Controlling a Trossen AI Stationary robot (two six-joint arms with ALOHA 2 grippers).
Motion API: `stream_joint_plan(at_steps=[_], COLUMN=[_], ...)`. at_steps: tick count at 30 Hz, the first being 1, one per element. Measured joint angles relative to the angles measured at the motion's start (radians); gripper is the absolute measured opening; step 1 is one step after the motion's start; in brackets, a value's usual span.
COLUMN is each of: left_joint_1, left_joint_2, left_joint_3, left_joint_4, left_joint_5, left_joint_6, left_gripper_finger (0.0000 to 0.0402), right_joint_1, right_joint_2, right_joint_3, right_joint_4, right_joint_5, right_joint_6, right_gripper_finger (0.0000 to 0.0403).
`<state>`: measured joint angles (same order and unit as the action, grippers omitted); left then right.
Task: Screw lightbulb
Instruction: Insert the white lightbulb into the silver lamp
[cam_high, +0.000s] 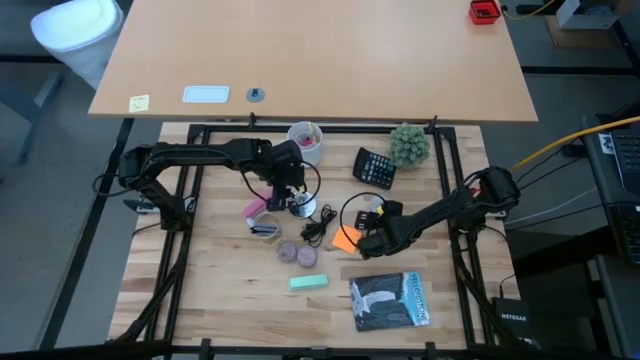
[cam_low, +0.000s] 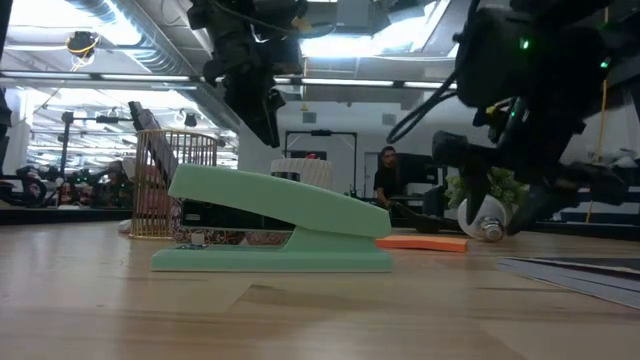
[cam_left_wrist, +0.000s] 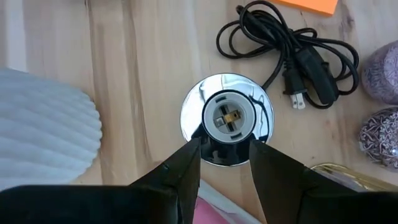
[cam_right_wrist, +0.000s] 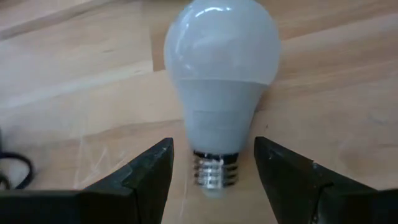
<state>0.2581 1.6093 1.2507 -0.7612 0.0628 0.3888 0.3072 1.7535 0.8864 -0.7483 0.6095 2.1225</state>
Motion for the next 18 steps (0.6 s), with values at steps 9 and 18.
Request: stream_joint_plan(at_steps=[9, 18], left_joint_1=[0.0, 0.0], left_joint_2=[0.0, 0.0], left_joint_3=[0.0, 0.0], left_joint_4=[0.008, 0.014], left_joint_5=[0.0, 0.0], left_joint_6=[0.041, 0.04], left_gripper_finger=[0.0129, 0.0129], right_joint_1=[-0.07, -0.081], right_joint_2=[0.041, 0.046], right_joint_3=[0.003, 0.002], right_joint_4=[0.005, -0.014], right_joint_5=[-0.007, -0.003], right_joint_6=[-0.006, -0.009], right_gripper_finger=[0.0227, 0.0227])
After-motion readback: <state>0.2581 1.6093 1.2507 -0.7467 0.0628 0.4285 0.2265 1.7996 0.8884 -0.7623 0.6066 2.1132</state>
